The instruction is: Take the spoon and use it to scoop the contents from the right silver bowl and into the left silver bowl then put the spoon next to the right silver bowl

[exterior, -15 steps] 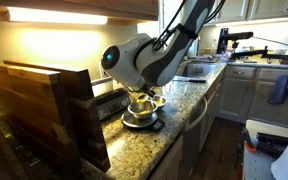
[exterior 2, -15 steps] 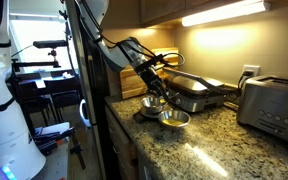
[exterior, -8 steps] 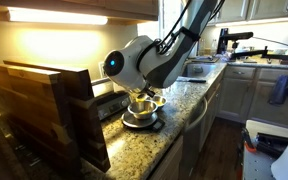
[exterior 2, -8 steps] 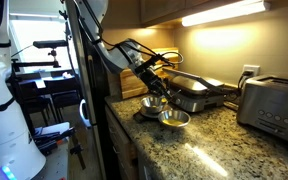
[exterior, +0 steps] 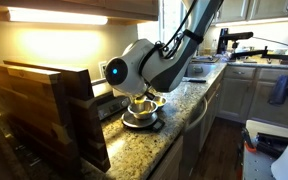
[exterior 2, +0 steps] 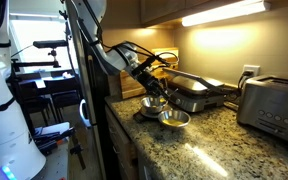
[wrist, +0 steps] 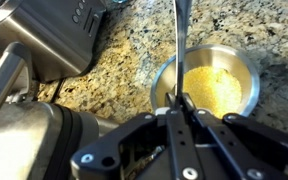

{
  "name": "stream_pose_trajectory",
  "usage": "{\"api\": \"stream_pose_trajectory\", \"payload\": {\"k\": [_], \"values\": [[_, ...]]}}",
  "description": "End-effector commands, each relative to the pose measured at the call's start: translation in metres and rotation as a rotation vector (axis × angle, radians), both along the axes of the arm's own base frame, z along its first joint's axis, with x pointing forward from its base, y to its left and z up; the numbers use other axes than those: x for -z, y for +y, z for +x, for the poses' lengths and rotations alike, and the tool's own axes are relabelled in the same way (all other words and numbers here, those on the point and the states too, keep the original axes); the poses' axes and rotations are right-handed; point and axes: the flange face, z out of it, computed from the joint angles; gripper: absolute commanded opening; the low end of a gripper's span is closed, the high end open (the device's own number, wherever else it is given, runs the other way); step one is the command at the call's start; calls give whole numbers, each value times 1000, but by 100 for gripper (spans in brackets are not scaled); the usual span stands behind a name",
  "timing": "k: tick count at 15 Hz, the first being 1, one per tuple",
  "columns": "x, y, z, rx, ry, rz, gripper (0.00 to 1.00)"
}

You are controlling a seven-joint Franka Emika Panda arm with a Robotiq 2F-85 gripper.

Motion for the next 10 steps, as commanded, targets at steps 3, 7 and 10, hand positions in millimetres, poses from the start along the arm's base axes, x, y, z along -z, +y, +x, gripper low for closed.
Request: {"api": "stream_pose_trajectory", "payload": {"k": [3,7,10], "values": [[-5,0,-18,-17,-80,-57,2],[-3,-2,-20,-36,-125,-76,2],[0,-3,-23,-49,-158,-97,2]]}}
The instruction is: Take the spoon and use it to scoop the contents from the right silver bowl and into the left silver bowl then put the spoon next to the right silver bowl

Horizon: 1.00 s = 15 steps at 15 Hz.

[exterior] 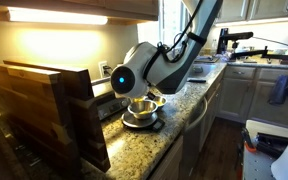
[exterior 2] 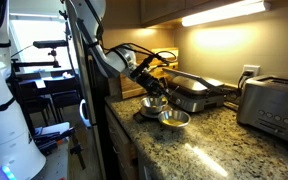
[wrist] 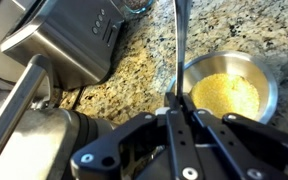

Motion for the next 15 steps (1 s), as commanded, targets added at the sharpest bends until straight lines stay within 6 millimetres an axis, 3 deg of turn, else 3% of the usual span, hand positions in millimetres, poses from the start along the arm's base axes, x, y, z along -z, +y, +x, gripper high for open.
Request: {"api": "stream_pose_trajectory", "payload": {"k": [1,15], "values": [[-6,-1,-18,-17,-70,-47,2],[4,10,-32,-54,-119,-94,2]]}}
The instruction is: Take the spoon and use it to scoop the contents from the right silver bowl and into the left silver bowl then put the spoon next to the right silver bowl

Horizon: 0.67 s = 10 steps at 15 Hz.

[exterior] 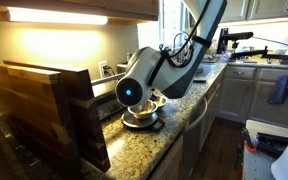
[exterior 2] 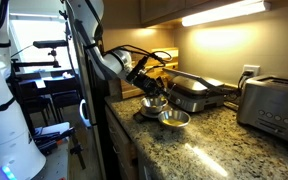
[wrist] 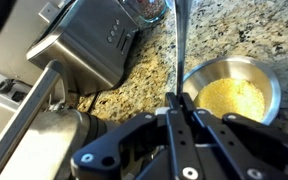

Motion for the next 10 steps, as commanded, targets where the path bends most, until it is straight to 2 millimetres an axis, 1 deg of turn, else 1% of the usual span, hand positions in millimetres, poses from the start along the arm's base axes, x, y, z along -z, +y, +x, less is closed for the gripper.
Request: {"api": "stream_pose_trajectory", "payload": {"k": [1,4,6,7,8,10], "values": [[-4,4,-18,-30,-36,-36,2],[-2,7,-21,-44,-37,-33,2],[-4,9,-21,-41,-44,-14,2],[5,8,-8,-24,1,-3,2],[6,9,-8,-24,2,-2,7],[8,9,-7,-23,5,-1,7]]}}
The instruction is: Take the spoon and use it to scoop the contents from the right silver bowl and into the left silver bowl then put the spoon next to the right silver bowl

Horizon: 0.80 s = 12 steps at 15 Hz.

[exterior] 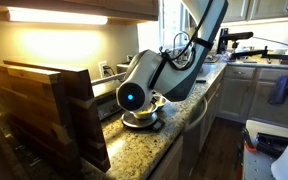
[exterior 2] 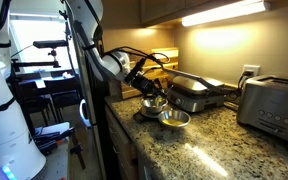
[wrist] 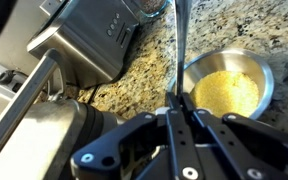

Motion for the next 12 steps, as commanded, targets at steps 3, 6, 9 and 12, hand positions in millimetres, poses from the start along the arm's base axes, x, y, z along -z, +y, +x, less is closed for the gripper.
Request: {"api": "stream_pose_trajectory", "payload": {"k": [3,6,9,12], "values": [[1,1,1,1,3,0,7],[2,1,1,1,4,0,7],[2,1,1,1,4,0,2],[0,3,-2,-7,-1,-17,2]]}}
